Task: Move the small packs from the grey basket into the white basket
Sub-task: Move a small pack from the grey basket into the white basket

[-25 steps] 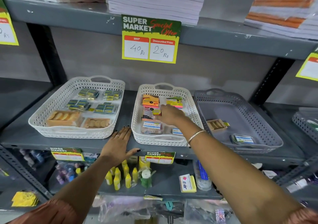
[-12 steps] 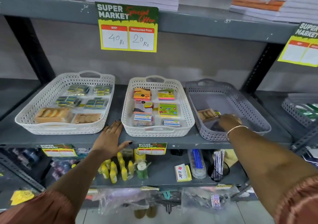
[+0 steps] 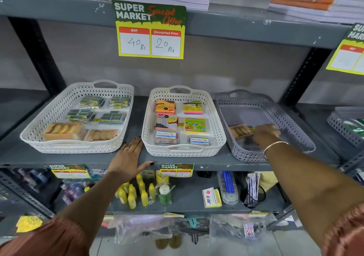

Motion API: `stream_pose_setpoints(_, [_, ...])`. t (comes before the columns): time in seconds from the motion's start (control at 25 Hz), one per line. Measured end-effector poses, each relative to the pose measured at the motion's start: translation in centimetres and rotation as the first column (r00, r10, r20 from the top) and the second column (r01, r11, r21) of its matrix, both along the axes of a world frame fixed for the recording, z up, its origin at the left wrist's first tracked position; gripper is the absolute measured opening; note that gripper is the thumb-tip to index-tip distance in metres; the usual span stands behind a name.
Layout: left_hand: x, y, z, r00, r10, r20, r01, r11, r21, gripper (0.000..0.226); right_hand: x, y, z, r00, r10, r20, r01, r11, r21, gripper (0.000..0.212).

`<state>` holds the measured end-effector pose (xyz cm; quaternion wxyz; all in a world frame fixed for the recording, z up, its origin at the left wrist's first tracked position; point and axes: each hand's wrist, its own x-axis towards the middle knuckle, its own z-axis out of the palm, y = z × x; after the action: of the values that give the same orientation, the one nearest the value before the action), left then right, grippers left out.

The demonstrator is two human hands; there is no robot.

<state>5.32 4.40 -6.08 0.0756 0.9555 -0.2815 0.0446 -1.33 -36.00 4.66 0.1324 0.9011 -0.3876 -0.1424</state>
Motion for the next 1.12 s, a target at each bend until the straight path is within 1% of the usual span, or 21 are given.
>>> stream_pose_setpoints(0.08, [-0.1,0.0,0.0,1.000,0.002,0.007,-0.003,1.000,0.010,0.112,1.4,1.1,1.7,0.997,-0.030,0.073,0.030,1.000,0.006,0.053])
stream_pose_setpoints(0.16, [0.0,0.1,-0.1,1.000,-0.002,0.015,0.002,1.000,0.014,0.111,3.4,3.2,3.5,0.990,-0.025,0.141,0.020,0.999,0.037,0.056])
stream_pose_setpoints(0.2, [0.0,0.1,-0.1,1.000,-0.004,0.017,0.004,1.000,0.010,0.110,4.5,4.4,4.2,0.984,0.037,0.176,-0.045,0.998,0.039,0.057])
stream_pose_setpoints(0.28, [0.1,0.0,-0.1,1.000,-0.008,0.019,0.007,1.000,0.005,0.108,5.9,7.3,5.1,0.943,0.247,0.221,-0.266,0.962,0.060,0.055])
stream_pose_setpoints(0.36, [0.1,0.0,-0.2,0.999,-0.009,0.031,0.008,1.000,0.011,0.102,6.3,10.3,5.2,0.858,0.437,0.272,-0.487,0.859,0.159,0.045])
stream_pose_setpoints(0.4, [0.1,0.0,-0.2,0.999,-0.006,0.034,0.005,1.000,0.015,0.100,6.1,11.8,4.8,0.820,0.507,0.265,-0.562,0.802,0.202,0.040])
stream_pose_setpoints(0.44, [0.1,0.0,-0.2,0.999,-0.002,0.033,0.001,1.000,0.016,0.100,5.9,12.9,4.1,0.794,0.566,0.223,-0.607,0.758,0.237,0.038])
stream_pose_setpoints(0.48, [0.0,0.0,-0.2,1.000,0.001,0.031,-0.002,1.000,0.019,0.100,5.6,13.8,3.4,0.778,0.608,0.155,-0.626,0.735,0.261,0.040])
stream_pose_setpoints(0.52, [0.1,0.0,-0.2,1.000,-0.001,0.031,0.000,1.000,0.027,0.101,5.5,14.3,2.6,0.774,0.626,0.089,-0.624,0.732,0.273,0.043])
stream_pose_setpoints(0.6, [0.1,0.0,-0.2,0.999,-0.005,0.039,0.004,0.999,0.034,0.106,5.2,14.5,1.4,0.772,0.636,0.022,-0.616,0.738,0.276,0.043])
stream_pose_setpoints(0.68, [0.1,0.0,-0.3,0.999,-0.005,0.042,0.004,1.000,0.026,0.108,5.1,14.2,0.8,0.782,0.623,0.001,-0.601,0.755,0.264,0.044])
stream_pose_setpoints(0.8, [0.0,0.0,-0.4,0.999,-0.005,0.051,0.004,1.000,0.021,0.100,4.9,14.2,0.6,0.791,0.612,-0.003,-0.591,0.765,0.256,0.048])
stream_pose_setpoints(0.88, [0.0,0.0,-0.3,0.999,-0.004,0.053,0.003,1.000,0.019,0.099,5.1,14.0,0.7,0.799,0.602,-0.013,-0.568,0.761,0.313,0.057])
stream_pose_setpoints(0.92, [0.0,-0.1,-0.2,0.999,-0.004,0.051,0.003,1.000,0.020,0.100,5.2,13.7,1.1,0.807,0.590,0.025,-0.558,0.748,0.360,0.061])
stream_pose_setpoints(0.96, [0.0,-0.1,-0.2,0.999,-0.004,0.050,0.003,1.000,0.022,0.100,5.5,13.3,1.5,0.824,0.552,0.132,-0.554,0.734,0.393,0.062])
stream_pose_setpoints(1.0, [-0.1,-0.1,-0.1,0.999,-0.004,0.046,0.003,1.000,0.024,0.100,6.1,12.4,2.1,0.831,0.480,0.280,-0.555,0.733,0.392,0.056])
stream_pose_setpoints(1.04, [-0.1,-0.1,0.0,0.999,-0.002,0.041,0.001,1.000,0.023,0.100,6.7,11.3,2.6,0.816,0.391,0.426,-0.545,0.765,0.342,0.046])
stream_pose_setpoints(1.08, [-0.1,-0.2,0.0,0.999,0.002,0.039,-0.002,1.000,0.018,0.100,7.3,10.0,3.0,0.792,0.325,0.516,-0.505,0.824,0.257,0.037])
stream_pose_setpoints(1.12, [-0.1,-0.2,0.1,0.999,0.004,0.037,-0.004,1.000,0.013,0.100,7.5,8.6,3.1,0.795,0.287,0.535,-0.437,0.882,0.177,0.036])
